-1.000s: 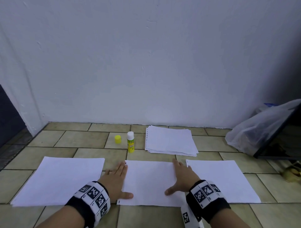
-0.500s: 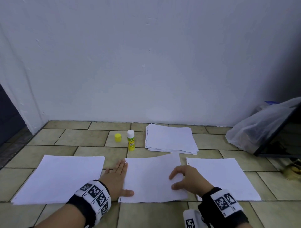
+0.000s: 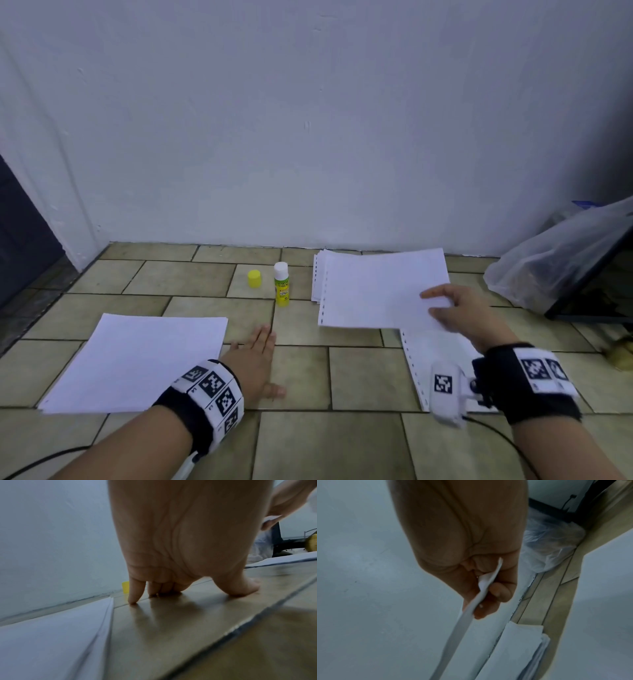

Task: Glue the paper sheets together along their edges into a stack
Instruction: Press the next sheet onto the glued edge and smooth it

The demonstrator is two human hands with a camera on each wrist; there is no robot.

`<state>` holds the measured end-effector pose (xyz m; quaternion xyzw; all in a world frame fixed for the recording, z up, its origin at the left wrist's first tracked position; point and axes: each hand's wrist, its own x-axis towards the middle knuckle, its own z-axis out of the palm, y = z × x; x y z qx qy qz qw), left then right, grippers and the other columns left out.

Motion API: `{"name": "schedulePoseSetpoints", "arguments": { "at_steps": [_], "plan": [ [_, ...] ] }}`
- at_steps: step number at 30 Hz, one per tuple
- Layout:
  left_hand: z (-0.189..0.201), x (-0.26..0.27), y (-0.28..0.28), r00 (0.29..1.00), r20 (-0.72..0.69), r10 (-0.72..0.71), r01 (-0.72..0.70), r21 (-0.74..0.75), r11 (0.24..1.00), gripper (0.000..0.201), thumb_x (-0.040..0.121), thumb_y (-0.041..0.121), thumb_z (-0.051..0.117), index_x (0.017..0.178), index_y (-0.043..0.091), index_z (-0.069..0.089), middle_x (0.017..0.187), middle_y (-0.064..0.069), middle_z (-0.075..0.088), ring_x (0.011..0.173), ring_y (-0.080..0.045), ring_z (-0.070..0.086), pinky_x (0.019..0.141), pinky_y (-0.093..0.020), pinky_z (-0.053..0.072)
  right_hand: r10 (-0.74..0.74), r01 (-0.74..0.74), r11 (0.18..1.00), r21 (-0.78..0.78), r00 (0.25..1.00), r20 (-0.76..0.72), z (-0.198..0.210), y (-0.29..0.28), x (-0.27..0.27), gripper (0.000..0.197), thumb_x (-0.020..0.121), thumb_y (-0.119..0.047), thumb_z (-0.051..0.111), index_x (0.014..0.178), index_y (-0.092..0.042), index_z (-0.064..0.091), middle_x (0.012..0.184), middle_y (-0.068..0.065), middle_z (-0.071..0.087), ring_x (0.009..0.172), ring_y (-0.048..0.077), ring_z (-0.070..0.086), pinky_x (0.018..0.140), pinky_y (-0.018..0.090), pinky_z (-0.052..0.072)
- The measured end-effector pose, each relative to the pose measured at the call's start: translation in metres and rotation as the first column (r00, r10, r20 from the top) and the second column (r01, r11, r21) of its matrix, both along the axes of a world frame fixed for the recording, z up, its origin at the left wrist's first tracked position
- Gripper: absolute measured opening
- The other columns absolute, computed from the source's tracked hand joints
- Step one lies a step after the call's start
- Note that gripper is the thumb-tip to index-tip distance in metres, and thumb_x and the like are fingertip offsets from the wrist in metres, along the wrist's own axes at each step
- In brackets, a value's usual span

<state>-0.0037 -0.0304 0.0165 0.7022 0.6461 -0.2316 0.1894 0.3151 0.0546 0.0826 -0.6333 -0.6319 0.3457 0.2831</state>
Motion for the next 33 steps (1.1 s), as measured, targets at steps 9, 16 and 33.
{"name": "schedulePoseSetpoints", "arguments": {
  "at_steps": [9, 16, 33],
  "plan": [
    [-0.002, 0.009, 0.014, 0.994, -0.105, 0.010, -0.014, -0.037, 0.999, 0.108, 0.089, 0.061, 0.050, 0.148, -0.002, -0.016, 0.158, -0.017, -0.020, 0.148, -0.026, -0.014, 0.119, -0.044, 0.018, -0.040, 0.045, 0.999, -0.006, 0.942, 0.333, -0.016, 0.085, -0.046, 0.034, 0.086, 0.006, 0.047, 0.109, -0.007, 0.067, 0.126, 0.013, 0.058, 0.112, 0.027, 0.055, 0.092, 0.026, 0.041],
    [-0.002, 0.009, 0.014, 0.991, -0.129, -0.023, 0.019, -0.036, 0.999, 0.106, 0.091, 0.060, 0.047, 0.148, -0.004, -0.015, 0.157, -0.020, -0.019, 0.147, -0.029, -0.015, 0.119, -0.045, 0.019, 0.091, 0.000, 0.987, -0.159, 0.820, 0.565, -0.028, 0.099, -0.055, 0.026, 0.086, -0.008, 0.061, 0.112, -0.011, 0.066, 0.123, 0.005, 0.061, 0.113, 0.023, 0.058, 0.088, 0.025, 0.046],
    [-0.002, 0.009, 0.010, 0.995, -0.096, 0.002, -0.004, -0.023, 1.000, 0.106, 0.090, 0.059, 0.050, 0.149, 0.000, -0.016, 0.158, -0.015, -0.021, 0.147, -0.025, -0.016, 0.119, -0.044, 0.017, 0.102, -0.029, 0.990, -0.140, 0.828, 0.551, -0.049, 0.102, -0.030, 0.027, 0.093, -0.020, 0.058, 0.116, -0.030, 0.067, 0.140, 0.002, 0.050, 0.120, 0.021, 0.053, 0.096, 0.024, 0.041]
  ]
}}
